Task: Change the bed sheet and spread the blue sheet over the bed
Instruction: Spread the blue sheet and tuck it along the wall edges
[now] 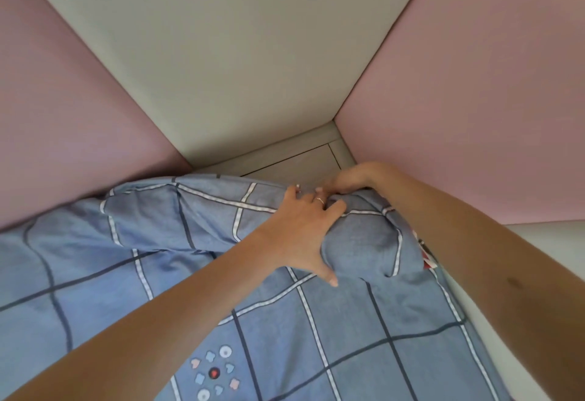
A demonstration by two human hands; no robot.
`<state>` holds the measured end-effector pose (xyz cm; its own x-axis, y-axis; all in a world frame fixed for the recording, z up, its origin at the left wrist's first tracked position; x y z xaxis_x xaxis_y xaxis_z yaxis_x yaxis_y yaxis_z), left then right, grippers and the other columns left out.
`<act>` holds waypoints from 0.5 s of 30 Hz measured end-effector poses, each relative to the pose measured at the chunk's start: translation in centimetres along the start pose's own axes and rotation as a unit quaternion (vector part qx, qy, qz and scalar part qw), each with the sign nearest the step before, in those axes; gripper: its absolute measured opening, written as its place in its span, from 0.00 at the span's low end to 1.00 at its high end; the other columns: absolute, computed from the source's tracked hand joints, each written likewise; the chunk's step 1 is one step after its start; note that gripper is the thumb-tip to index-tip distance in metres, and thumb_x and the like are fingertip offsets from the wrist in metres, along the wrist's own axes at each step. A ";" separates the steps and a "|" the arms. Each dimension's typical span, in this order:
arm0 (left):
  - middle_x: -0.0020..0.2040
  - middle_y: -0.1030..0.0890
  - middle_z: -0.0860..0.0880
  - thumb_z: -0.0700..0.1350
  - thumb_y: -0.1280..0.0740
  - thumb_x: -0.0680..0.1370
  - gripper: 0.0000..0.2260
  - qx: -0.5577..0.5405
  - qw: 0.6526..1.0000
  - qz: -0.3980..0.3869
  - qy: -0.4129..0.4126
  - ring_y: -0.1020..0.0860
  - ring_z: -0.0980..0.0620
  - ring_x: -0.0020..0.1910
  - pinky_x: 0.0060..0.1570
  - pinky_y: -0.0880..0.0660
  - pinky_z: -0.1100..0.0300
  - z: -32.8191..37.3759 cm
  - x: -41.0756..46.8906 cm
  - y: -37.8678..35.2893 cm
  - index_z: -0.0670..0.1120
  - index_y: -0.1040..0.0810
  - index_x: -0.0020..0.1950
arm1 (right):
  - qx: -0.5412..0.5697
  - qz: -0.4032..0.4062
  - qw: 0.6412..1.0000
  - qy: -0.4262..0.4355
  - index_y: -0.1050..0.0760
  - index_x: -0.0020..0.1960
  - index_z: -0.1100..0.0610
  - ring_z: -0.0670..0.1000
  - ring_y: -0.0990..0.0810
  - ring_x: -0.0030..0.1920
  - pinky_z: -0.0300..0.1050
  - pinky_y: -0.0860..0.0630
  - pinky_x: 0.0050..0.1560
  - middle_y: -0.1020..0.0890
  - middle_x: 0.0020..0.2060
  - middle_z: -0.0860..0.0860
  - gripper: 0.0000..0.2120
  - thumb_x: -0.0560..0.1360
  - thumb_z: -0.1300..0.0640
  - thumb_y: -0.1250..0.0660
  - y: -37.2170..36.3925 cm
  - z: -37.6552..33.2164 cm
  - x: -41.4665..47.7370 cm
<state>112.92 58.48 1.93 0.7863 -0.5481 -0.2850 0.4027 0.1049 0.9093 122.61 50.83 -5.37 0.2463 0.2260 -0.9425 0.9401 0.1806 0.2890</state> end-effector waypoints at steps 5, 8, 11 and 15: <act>0.64 0.27 0.41 0.67 0.25 0.50 0.50 0.056 0.991 0.124 0.015 0.30 0.43 0.63 0.64 0.37 0.34 0.4 -1.2 0.1 0.42 0.31 0.65 | -0.064 0.046 0.997 -0.028 0.28 0.63 0.65 0.54 0.25 0.57 0.45 0.31 0.54 0.24 0.61 0.58 0.14 0.80 0.65 0.44 0.3 0.5 1.9; 0.55 0.22 0.44 0.63 0.24 0.48 0.45 0.023 0.983 0.182 0.017 0.23 0.45 0.54 0.61 0.30 0.42 1.3 -1.3 -0.6 0.41 0.26 0.58 | -0.143 0.067 0.983 -0.090 0.29 0.65 0.66 0.58 0.27 0.64 0.47 0.31 0.59 0.27 0.65 0.61 0.16 0.80 0.61 0.43 0.9 1.4 2.7; 0.46 0.20 0.46 0.60 0.24 0.47 0.36 -0.037 0.978 0.204 0.033 0.21 0.46 0.46 0.56 0.27 0.45 1.6 -0.3 -0.3 0.43 0.23 0.49 | -0.233 0.073 0.958 -0.148 0.31 0.69 0.62 0.59 0.30 0.68 0.55 0.33 0.67 0.30 0.69 0.58 0.19 0.79 0.58 0.41 1.5 2.1 2.7; 0.46 0.21 0.45 0.60 0.25 0.49 0.35 -0.048 0.977 0.207 0.023 0.21 0.44 0.45 0.55 0.30 0.46 0.9 0.4 -0.7 0.46 0.23 0.50 | -0.320 0.212 0.917 -0.106 0.28 0.66 0.57 0.55 0.28 0.66 0.50 0.34 0.64 0.26 0.65 0.54 0.16 0.79 0.62 0.42 5.5 -0.6 -2.0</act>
<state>112.50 57.44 1.50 0.9101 -0.4052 0.0869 0.0851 0.3879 0.9178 127.16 51.96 -1.78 0.6625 0.2261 -0.7141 0.4352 0.6597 0.6127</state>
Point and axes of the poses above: each hand's wrist, its own x-axis towards the middle knuckle, its own y-axis out of the back of the hand, z = x × y, the point moved 6 cm from there along x, towards the middle knuckle
